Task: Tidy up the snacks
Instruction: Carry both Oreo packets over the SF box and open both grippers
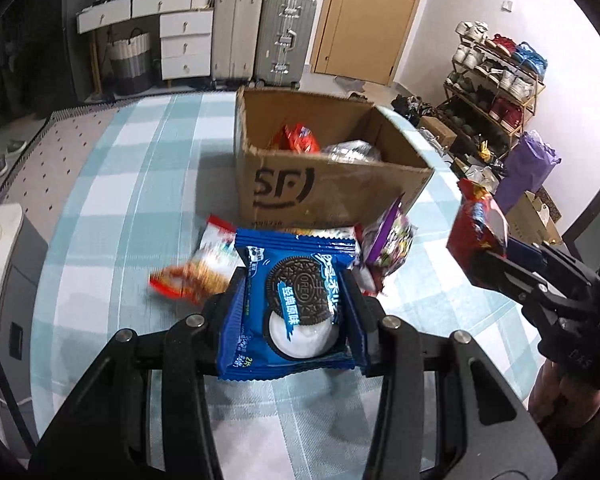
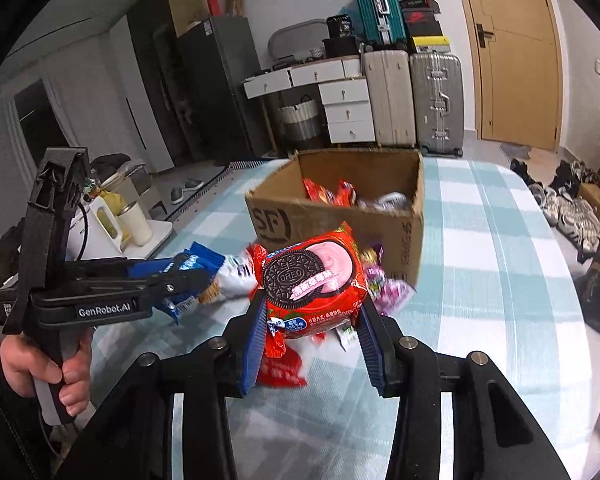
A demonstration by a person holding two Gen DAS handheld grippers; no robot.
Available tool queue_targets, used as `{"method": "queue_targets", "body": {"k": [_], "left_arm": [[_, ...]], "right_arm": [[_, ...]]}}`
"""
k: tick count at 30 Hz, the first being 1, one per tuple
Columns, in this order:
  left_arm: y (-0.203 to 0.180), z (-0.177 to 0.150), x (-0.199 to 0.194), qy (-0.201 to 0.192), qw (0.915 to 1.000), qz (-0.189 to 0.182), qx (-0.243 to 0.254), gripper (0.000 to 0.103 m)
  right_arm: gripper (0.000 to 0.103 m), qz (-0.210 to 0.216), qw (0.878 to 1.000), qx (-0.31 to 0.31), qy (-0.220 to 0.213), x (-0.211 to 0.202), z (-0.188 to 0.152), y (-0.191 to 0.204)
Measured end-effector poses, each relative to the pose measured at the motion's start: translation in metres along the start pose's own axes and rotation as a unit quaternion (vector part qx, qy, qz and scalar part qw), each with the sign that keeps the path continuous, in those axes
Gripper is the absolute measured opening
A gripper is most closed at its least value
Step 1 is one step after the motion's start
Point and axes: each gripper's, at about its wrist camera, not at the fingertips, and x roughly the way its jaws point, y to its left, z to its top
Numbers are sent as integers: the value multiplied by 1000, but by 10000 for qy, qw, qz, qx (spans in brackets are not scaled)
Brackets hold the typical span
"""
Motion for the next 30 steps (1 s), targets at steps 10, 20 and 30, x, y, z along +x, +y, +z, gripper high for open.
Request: {"method": "queue_targets", "body": {"k": [10, 20, 30], "left_arm": [[-17, 44, -10, -226, 9992, -73, 309, 41], [-29, 100, -8, -369, 9982, -140, 452, 41], [-32, 153, 14, -370, 9983, -147, 434, 42]], "right_arm": [[43, 35, 9997, -205, -147, 2, 43, 8], [43, 13, 9995, -213, -243, 12, 89, -1], [43, -5, 9996, -197, -194, 36, 129, -14]]}}
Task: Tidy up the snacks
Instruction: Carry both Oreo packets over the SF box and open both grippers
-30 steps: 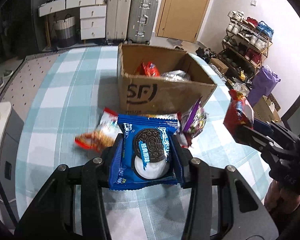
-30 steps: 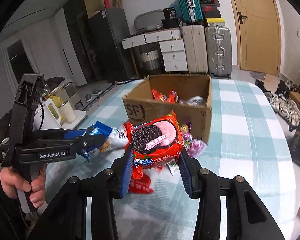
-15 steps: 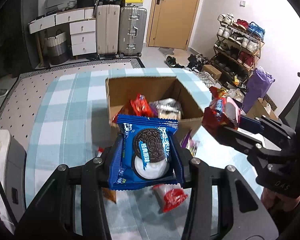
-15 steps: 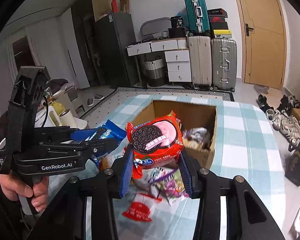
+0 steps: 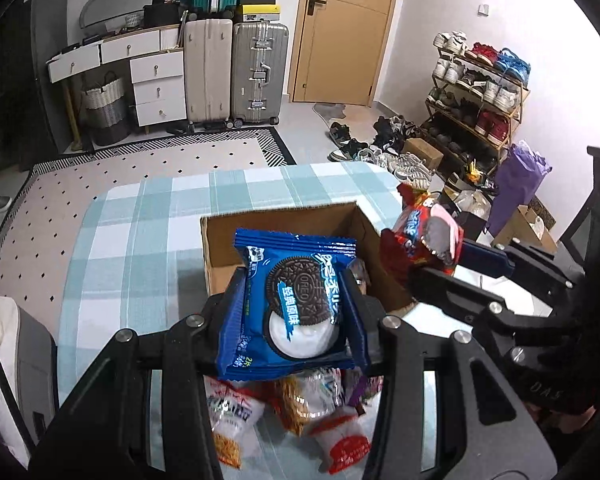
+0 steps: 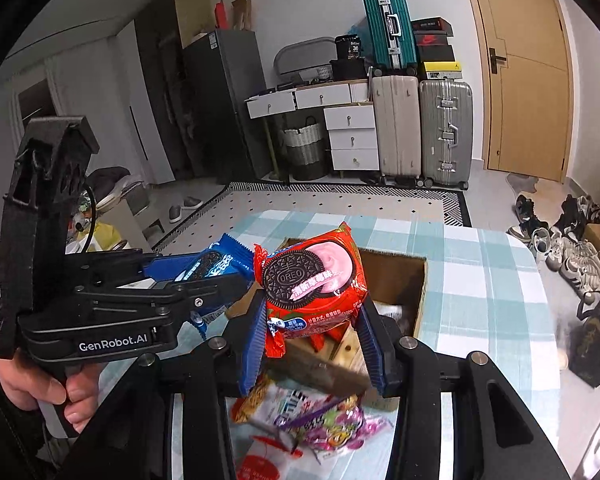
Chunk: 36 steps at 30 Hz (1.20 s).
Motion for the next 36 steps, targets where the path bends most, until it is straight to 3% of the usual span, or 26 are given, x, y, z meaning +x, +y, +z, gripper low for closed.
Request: {"method": "queue_targets", "body": {"k": [15, 24, 36], "left_arm": [[23, 42, 48, 126, 9997, 52, -210, 42], [45, 36, 91, 383, 9984, -12, -410, 41], [45, 35, 124, 562, 9977, -76, -373, 42]], "right_arm": [[43, -51, 9997, 41, 229, 54, 33, -24], [43, -123, 9990, 160, 394, 85, 27, -38], [43, -229, 9979, 260, 555, 113, 17, -56]]}}
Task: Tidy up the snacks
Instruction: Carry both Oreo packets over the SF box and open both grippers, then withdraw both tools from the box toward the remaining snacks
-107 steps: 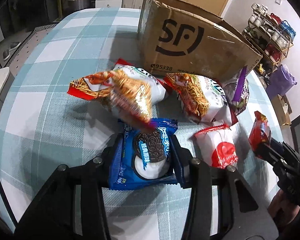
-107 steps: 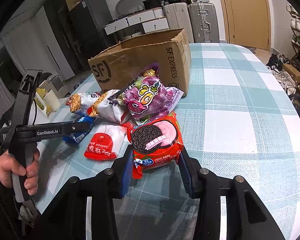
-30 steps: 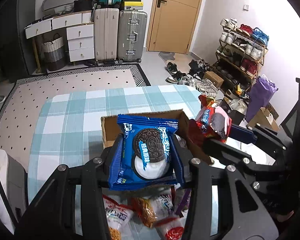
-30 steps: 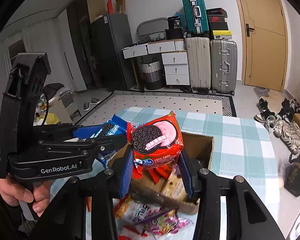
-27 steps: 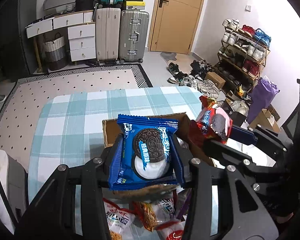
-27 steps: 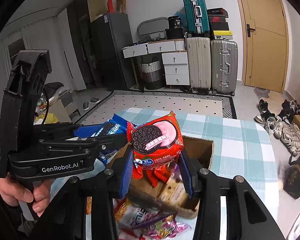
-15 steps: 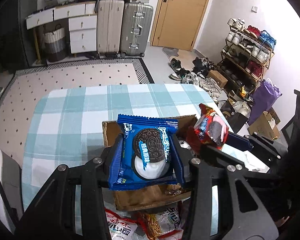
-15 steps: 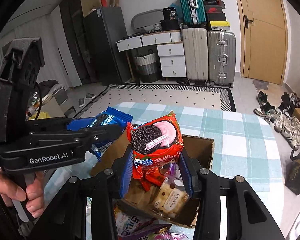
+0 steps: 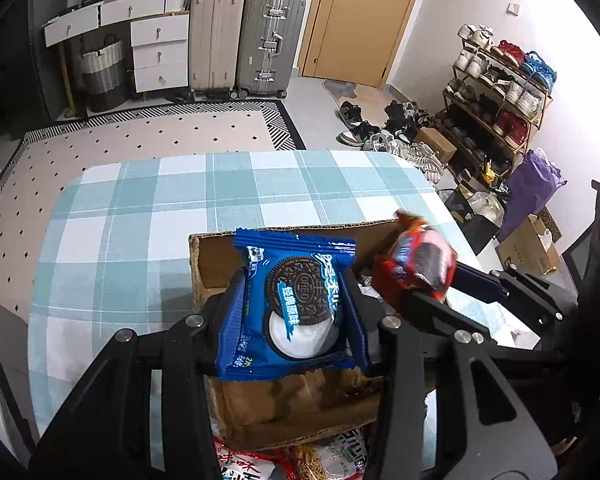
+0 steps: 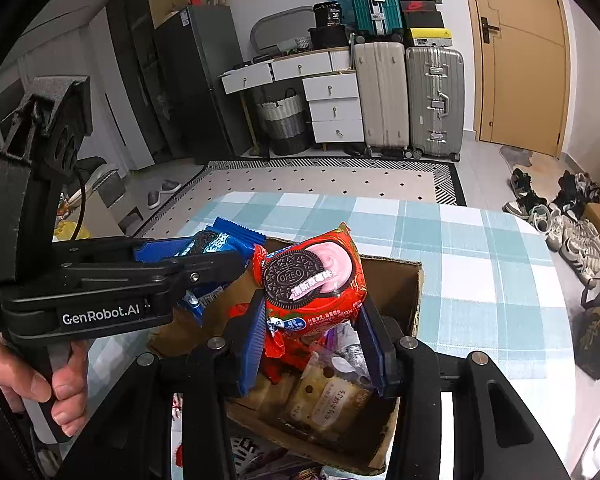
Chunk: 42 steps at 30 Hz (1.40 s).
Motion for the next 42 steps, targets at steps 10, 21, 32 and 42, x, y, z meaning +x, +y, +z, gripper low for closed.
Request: {"method": "queue_targets", "body": {"k": [10, 21, 32, 42], "left_arm": [[4, -3, -4, -57, 9999, 50, -137, 80], [-8, -12, -41, -236, 9997, 89, -55, 80], [-13, -31, -81, -404, 9991, 147, -66, 80], [-16, -64, -119, -603, 9979, 215, -81, 80]], "right_arm": [[58, -76, 9998, 1, -185, -17, -6, -8], [59, -210, 9990, 20, -400, -53, -10, -9], [59, -294, 9980, 30, -564, -94, -27, 4], [59, -236, 9969, 134, -733, -129, -51, 13]]}}
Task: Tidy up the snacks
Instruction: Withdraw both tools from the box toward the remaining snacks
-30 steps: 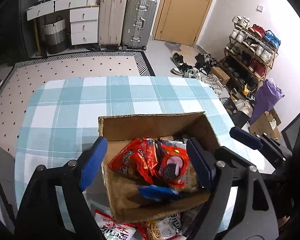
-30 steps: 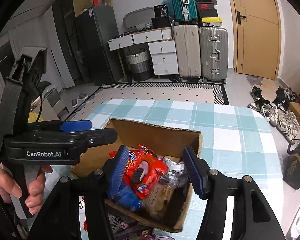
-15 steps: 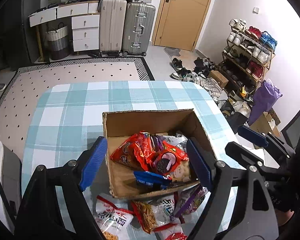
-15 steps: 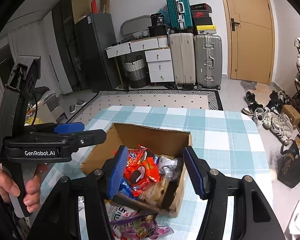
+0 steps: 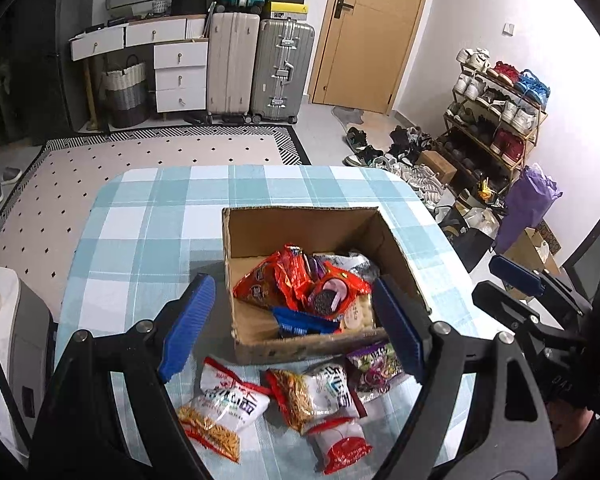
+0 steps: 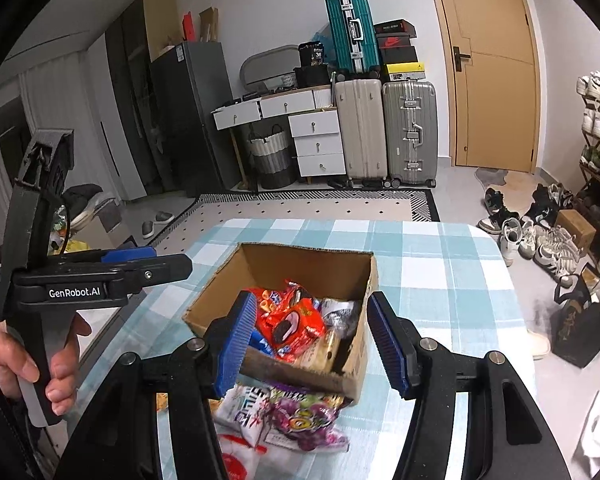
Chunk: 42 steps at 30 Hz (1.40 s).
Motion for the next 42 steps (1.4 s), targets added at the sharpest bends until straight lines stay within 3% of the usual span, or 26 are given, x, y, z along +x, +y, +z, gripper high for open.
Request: {"method": "queue_targets", "body": {"k": [4, 7, 16, 21, 23, 26, 42], "left_arm": [[3, -18, -12, -85, 9999, 63, -40, 82], [7, -34, -18, -116, 9999, 61, -83, 83], [20, -79, -38, -288, 9990, 230, -259, 87], [26, -99, -47, -346, 9982, 309, -388, 93], [29, -107, -49, -346, 9978, 341, -455, 102], [32, -118, -51, -382, 9973, 367, -510, 102], [40, -178, -25, 54, 9967, 505, -635, 102]], "right_arm": [[60, 6, 10000, -31, -35, -12, -15, 6], [71, 26, 10000, 10, -64, -19, -27, 9], [72, 95, 9998, 107, -161, -39, -59, 18], [75, 118, 9996, 171, -188, -46, -77, 20], [75, 124, 9996, 205, -173, -48, -83, 21], [77, 148, 9994, 273, -125, -49, -92, 21], [83, 225, 9982, 532, 153, -44, -151, 17]]}}
